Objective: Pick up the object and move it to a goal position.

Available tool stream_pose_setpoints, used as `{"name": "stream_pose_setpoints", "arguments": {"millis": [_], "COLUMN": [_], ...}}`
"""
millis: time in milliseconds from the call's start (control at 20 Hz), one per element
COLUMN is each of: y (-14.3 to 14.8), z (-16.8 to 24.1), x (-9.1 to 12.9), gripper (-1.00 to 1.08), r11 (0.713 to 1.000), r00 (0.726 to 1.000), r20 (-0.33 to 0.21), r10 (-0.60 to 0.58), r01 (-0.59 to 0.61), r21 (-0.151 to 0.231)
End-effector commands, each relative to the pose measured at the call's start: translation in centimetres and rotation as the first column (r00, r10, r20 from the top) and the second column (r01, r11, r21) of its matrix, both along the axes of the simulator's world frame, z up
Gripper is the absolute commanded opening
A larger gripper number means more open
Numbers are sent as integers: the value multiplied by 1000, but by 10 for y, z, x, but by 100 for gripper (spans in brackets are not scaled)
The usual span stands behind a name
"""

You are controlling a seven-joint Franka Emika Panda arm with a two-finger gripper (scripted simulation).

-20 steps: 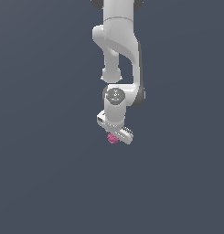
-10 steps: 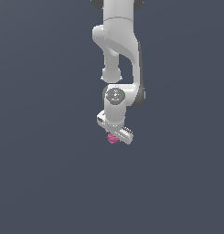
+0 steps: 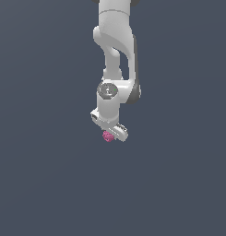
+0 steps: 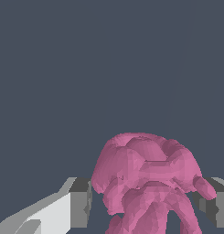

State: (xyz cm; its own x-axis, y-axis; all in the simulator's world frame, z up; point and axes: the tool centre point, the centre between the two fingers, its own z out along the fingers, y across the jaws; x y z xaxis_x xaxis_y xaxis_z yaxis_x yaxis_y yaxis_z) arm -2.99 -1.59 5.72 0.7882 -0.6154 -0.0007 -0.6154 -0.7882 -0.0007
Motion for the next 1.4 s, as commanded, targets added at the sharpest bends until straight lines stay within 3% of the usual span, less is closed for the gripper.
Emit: {"name": "stream_pose_setpoints", "arguments": {"millis": [0, 800, 1100, 1350], "y": [-19, -177, -208, -214], "z": [10, 93, 109, 112], "x": [-7, -65, -75, -75], "gripper": [-100, -100, -100, -100], "r11": [1000, 1000, 1000, 1000], "r00": [1000, 1000, 1000, 1000], "r20": [1, 1, 0, 0], "r10": [-2, -2, -2, -2], "r01": [2, 2, 2, 2], "r21": [0, 1, 0, -1]}}
